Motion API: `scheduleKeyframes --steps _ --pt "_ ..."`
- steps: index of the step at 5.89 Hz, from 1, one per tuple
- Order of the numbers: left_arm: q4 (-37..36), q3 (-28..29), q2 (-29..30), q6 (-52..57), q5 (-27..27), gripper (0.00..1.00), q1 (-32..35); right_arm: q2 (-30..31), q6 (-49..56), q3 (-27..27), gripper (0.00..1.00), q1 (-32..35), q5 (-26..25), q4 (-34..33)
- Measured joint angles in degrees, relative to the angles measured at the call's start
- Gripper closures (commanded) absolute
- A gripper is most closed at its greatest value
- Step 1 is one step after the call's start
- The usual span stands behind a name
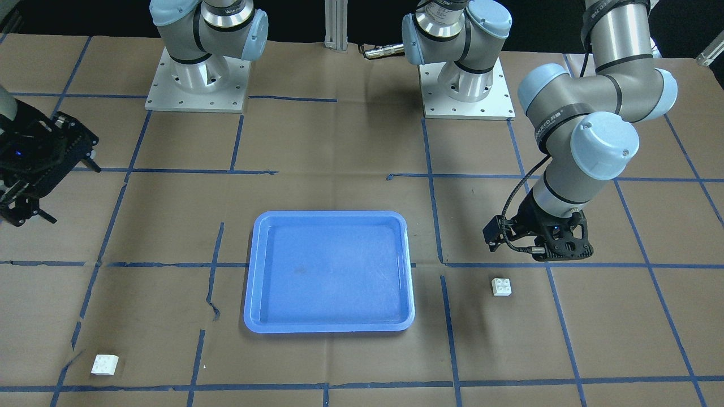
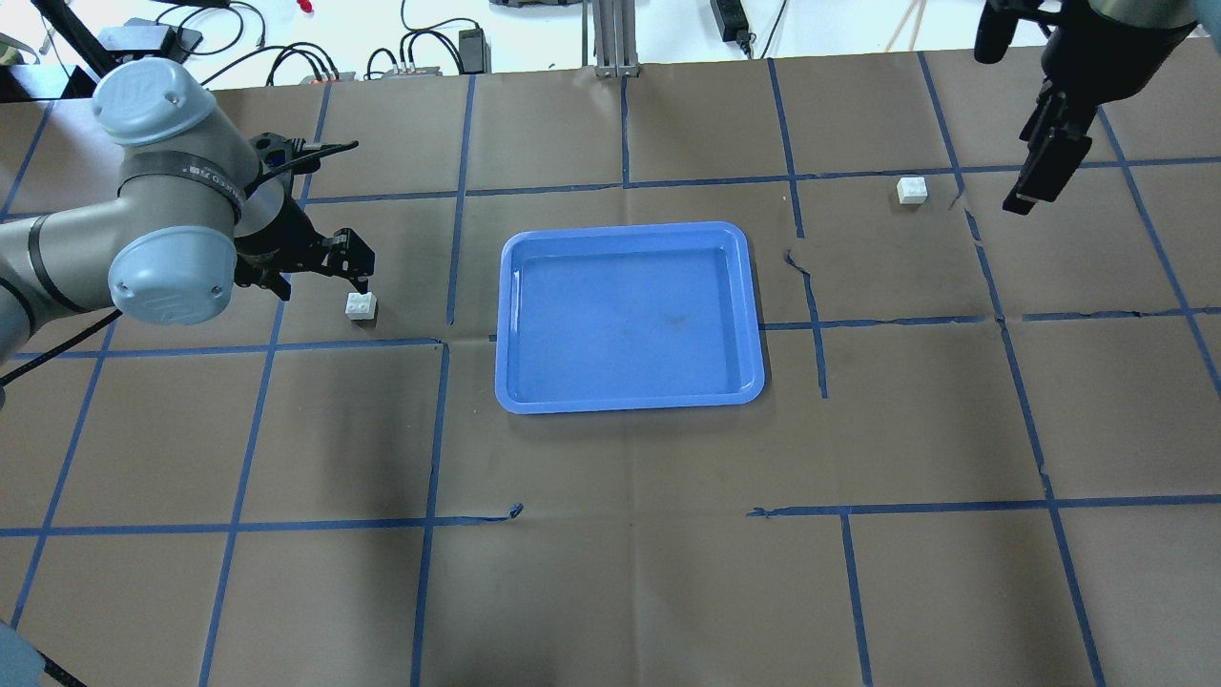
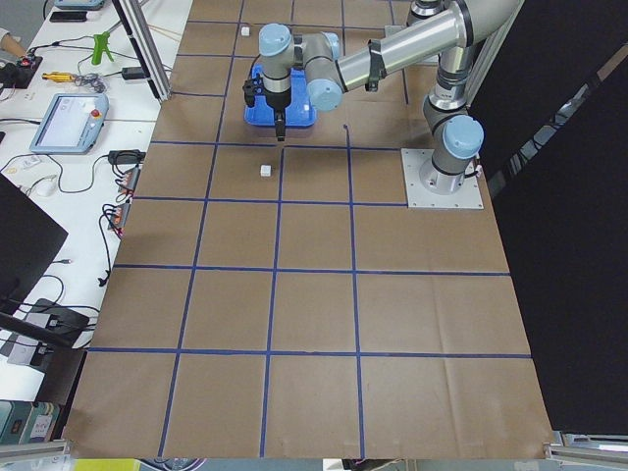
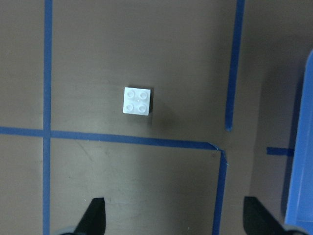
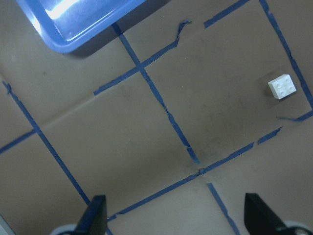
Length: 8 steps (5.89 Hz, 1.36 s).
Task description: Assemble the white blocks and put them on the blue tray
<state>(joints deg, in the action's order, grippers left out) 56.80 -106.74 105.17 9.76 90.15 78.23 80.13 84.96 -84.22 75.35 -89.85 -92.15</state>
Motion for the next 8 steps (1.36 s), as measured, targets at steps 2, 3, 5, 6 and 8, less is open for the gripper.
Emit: scheduleKeyframes --steps 2,3,5,6,8 --pt "-4.01 -0.27 5.26 2.77 -0.27 0.01 -0.89 -5.41 20.91 1.72 0.0 -7.14 11.55 -5.11" --pt "-6.87 -0.06 7.84 3.08 -0.46 0.04 -0.78 -9.95 26.45 5.2 0.0 -9.39 18.18 -5.74" --pt "-10.89 0.13 10.33 3.13 -0.75 0.15 -0.61 -22.16 33.02 15.58 0.0 -10.37 25.64 -5.31" --pt "-12.84 0.14 11.13 3.17 -0.82 0.39 -0.57 -27.73 36.37 18.68 0.0 -10.45 27.86 -4.94" --pt "-13.72 0.05 11.5 3.43 -2.69 0.7 -0.54 -34.27 41.11 20.22 0.0 -10.55 29.87 -4.23"
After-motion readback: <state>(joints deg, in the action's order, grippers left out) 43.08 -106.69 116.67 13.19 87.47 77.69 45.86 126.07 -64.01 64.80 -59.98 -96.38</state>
